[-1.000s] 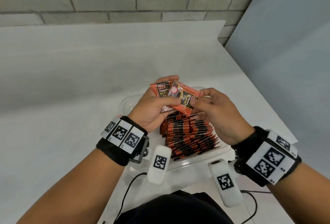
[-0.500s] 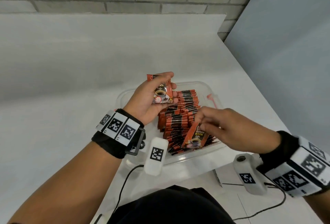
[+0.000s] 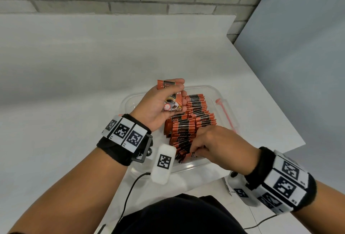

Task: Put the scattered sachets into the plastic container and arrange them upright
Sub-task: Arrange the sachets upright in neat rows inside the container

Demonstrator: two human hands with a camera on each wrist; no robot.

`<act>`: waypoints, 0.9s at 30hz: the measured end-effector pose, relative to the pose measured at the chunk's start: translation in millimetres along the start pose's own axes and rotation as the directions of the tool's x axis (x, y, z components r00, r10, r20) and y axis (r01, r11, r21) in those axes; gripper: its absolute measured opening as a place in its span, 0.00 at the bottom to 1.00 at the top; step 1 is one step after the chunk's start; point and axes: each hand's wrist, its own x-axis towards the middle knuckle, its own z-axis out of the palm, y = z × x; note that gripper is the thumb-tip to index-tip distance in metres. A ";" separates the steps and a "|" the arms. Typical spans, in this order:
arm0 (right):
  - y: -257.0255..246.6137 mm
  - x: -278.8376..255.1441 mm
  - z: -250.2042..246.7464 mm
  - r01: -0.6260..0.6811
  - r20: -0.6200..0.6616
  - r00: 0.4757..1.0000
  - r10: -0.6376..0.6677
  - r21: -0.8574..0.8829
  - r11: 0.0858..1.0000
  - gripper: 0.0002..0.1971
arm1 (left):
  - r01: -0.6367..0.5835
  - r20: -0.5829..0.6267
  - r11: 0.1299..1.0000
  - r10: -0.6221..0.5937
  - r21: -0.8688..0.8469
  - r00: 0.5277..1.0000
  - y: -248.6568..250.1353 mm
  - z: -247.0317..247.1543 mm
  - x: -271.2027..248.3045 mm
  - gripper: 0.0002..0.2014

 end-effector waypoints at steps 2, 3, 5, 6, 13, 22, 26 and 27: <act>0.1 2.5 -0.7 0.005 0.030 1.000 -0.003 -0.053 0.999 0.08 | -0.001 0.000 1.000 0.001 0.004 1.000 -0.3 0.0 0.0 0.08; 0.3 3.7 -0.5 0.006 0.040 0.999 -0.003 -0.070 0.998 0.07 | -0.002 0.000 1.000 0.002 0.005 1.000 -0.3 0.0 0.0 0.08; 0.4 6.9 0.6 0.007 0.065 0.998 0.000 -0.102 0.995 0.06 | -0.002 0.001 1.000 0.002 0.007 1.000 -0.1 0.1 0.1 0.09; 0.4 9.0 0.9 0.009 0.076 0.997 0.000 -0.120 0.993 0.06 | -0.001 0.000 1.000 0.001 0.008 1.000 -0.2 0.1 0.0 0.09; -2.5 19.3 -0.5 0.026 0.118 0.993 -0.002 -0.204 0.979 0.04 | 0.000 -0.005 1.000 0.000 0.004 1.000 0.2 0.1 -0.9 0.08; 9.1 17.0 -9.8 -0.098 0.132 0.987 0.096 0.012 0.995 0.10 | 0.046 0.015 0.996 -0.045 -0.073 0.999 2.9 -0.4 -4.1 0.14; 13.3 10.7 -31.7 -0.141 -0.218 0.951 0.220 0.331 0.933 0.09 | 0.095 0.038 0.986 -0.091 -0.134 0.995 5.5 2.0 -7.3 0.12; 13.3 10.9 -37.7 -0.137 -0.327 0.901 0.284 0.408 0.903 0.08 | 0.092 0.034 0.989 -0.089 -0.117 0.995 5.6 3.2 -7.1 0.10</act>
